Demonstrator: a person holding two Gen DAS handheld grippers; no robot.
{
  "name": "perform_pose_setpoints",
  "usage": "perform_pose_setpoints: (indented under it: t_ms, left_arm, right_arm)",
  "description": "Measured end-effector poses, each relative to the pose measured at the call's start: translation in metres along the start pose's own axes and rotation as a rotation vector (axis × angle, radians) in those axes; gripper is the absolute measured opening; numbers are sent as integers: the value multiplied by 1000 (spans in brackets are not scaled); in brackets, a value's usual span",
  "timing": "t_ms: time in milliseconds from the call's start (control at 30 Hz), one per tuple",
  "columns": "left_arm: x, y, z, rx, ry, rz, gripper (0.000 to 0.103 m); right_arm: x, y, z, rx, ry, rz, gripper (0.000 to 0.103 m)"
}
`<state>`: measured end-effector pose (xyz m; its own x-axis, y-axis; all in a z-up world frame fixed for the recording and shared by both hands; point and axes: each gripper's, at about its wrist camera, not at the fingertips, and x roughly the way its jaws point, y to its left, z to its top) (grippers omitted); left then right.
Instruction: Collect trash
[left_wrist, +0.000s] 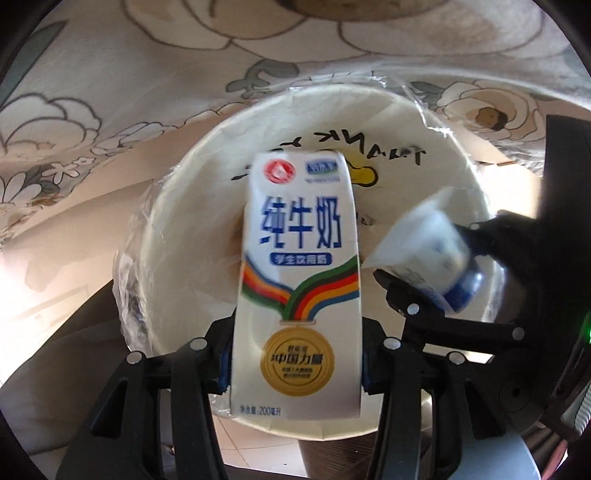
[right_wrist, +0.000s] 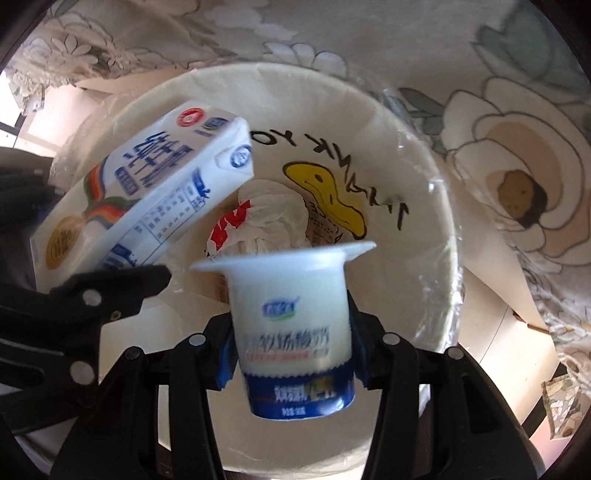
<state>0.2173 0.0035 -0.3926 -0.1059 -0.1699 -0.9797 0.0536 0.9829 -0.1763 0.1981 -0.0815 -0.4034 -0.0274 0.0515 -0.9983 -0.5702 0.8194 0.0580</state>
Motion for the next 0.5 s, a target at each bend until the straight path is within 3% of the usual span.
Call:
perform_pose_setpoints:
  t_ms: [67,133,500]
  left_arm:
    - [-2,-2,1,-21,4,-4,64]
    - [-3,-2,1,-38,-6,-19,72]
    - [-5,-4,2,-29,-9,-20,73]
  right_arm:
    - [0,1,0,-10,-7,-34,66]
    - [-1,-1,0,-4,-4,-26,66]
    - [-14,-9,-5,10,-6,-15,66]
